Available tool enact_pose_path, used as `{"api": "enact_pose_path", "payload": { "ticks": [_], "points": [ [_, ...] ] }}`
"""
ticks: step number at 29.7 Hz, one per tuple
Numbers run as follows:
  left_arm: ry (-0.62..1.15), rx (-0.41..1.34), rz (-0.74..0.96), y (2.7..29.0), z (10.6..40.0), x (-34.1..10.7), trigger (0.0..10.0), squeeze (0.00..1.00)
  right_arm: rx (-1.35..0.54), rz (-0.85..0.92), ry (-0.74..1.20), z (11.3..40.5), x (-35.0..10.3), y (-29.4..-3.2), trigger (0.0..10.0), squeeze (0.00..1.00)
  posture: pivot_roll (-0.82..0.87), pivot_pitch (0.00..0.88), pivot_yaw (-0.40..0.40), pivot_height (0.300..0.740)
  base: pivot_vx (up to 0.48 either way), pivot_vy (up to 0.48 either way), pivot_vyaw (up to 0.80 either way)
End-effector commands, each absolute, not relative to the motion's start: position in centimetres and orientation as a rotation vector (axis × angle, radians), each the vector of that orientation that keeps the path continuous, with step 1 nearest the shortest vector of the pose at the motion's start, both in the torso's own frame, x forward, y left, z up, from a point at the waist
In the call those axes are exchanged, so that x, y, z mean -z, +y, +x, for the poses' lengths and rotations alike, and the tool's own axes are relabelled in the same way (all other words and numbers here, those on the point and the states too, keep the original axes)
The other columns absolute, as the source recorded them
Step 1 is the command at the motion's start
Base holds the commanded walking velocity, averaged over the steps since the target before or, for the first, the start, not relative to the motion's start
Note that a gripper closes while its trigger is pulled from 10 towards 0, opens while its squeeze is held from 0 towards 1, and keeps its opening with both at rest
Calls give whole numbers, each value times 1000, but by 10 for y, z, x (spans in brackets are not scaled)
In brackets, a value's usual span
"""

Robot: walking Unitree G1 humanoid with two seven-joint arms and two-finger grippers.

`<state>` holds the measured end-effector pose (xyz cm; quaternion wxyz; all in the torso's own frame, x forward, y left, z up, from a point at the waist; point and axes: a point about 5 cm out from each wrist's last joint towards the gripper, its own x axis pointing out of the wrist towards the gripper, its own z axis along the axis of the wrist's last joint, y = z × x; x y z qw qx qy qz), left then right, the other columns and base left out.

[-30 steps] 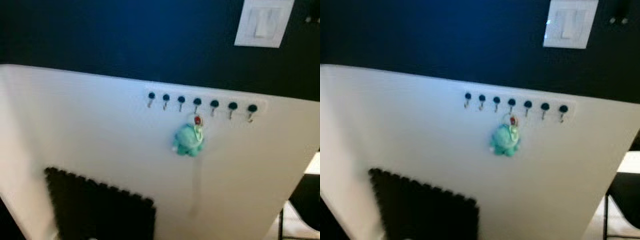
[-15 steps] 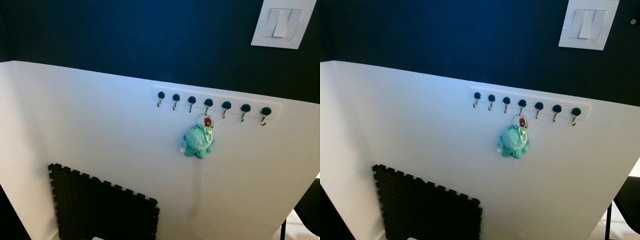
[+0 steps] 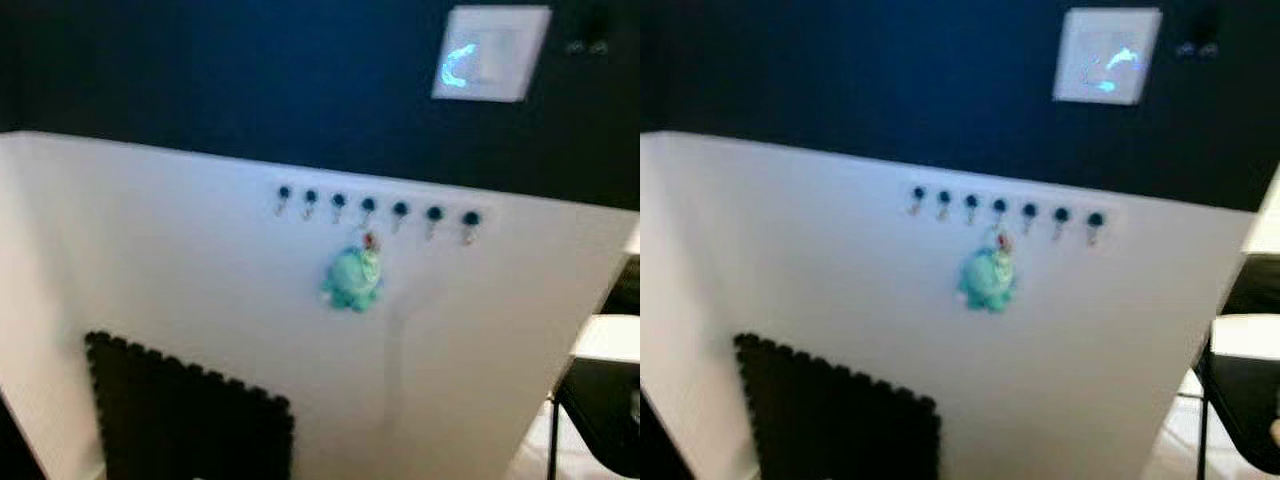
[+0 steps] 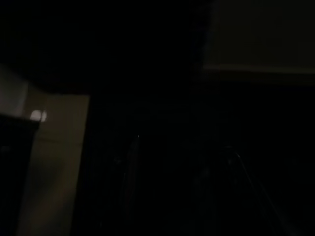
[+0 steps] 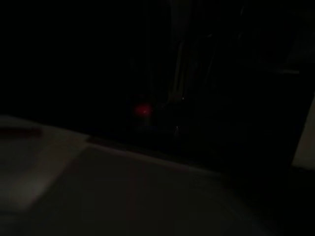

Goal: Hang keys on a hook

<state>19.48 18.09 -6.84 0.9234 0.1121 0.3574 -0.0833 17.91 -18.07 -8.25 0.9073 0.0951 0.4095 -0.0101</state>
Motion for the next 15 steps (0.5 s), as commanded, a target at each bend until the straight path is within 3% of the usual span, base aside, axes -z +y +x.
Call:
{"api": "enact_pose_path", "payload": {
  "ticks": [1,6,15],
  "points": [
    [727,177,236,182,197,67,10000,0,22,208,840,180,82,-178,10000,0,102,3,-36,740,0,0,0],
    [713,181,229,182,198,66,10000,0,14,218,799,184,79,-178,10000,0,103,2,-35,740,0,0,0],
    [572,286,290,184,209,49,10000,0,-134,147,585,215,53,-182,10000,0,99,11,-25,740,0,0,0]
  ]
}}
